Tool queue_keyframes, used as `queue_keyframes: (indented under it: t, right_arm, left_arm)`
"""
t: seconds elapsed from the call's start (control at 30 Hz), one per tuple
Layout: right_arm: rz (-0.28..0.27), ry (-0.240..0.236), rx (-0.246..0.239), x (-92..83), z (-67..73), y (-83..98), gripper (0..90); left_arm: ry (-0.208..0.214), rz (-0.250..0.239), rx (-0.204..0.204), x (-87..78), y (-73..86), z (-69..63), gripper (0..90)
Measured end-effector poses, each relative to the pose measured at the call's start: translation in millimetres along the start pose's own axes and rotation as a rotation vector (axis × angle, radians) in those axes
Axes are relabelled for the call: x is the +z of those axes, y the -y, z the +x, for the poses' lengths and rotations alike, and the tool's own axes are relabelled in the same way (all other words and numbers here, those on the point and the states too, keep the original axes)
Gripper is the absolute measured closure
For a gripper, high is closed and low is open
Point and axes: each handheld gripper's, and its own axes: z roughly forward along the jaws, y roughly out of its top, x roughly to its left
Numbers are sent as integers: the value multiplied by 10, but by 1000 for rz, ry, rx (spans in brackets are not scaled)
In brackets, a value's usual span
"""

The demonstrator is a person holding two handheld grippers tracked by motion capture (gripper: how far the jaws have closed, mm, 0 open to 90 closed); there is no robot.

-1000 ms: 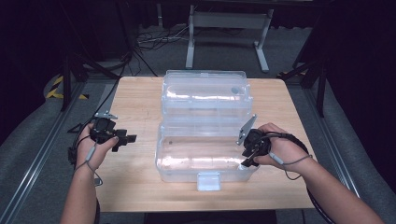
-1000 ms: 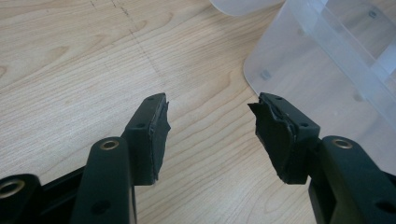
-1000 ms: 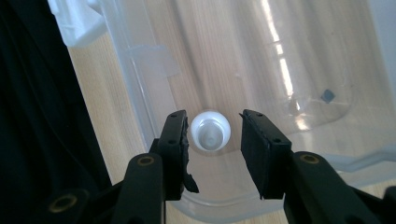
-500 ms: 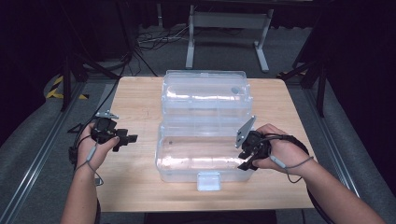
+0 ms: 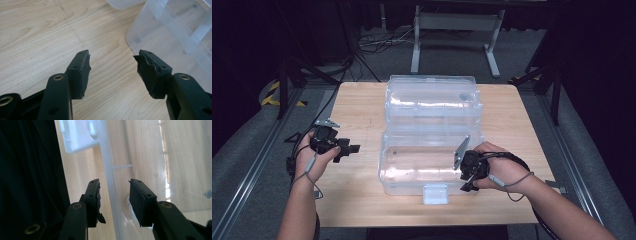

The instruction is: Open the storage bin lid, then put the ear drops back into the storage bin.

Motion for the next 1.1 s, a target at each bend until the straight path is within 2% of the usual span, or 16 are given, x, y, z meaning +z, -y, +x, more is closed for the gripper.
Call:
queue_keyframes:
  t: [0.07, 0.3, 0.43, 0.57, 0.6, 0.7, 0.93, 1.03, 1.1]
  right_arm:
    - [14, 1, -7, 58, -1, -11, 624]
    - [34, -7, -21, 167, 2, -27, 651]
    - [44, -3, -36, 217, 9, -32, 697]
    - [66, 12, -39, 273, 27, -34, 761]
    - [65, 14, -52, 292, 25, -34, 775]
    - [59, 46, -58, 315, 29, -20, 858]
    - [39, 68, -66, 317, 48, 4, 866]
    - [30, 57, -56, 315, 43, 14, 865]
    - [25, 61, -57, 314, 40, 19, 864]
  left_arm:
    - [22, -6, 4, 0, -4, 12, 464]
    - [62, -20, 1, -26, -30, 10, 463]
    - [83, -28, 18, -60, -65, -28, 447]
    - [71, -23, 50, -82, -108, -89, 413]
    - [68, -24, 55, -87, -120, -102, 392]
    - [71, -19, 74, -82, -166, -143, 351]
    - [81, -21, 99, -68, -273, -202, 323]
    - [65, -7, 128, -91, -363, -258, 333]
    - [68, -8, 144, -118, -426, -304, 334]
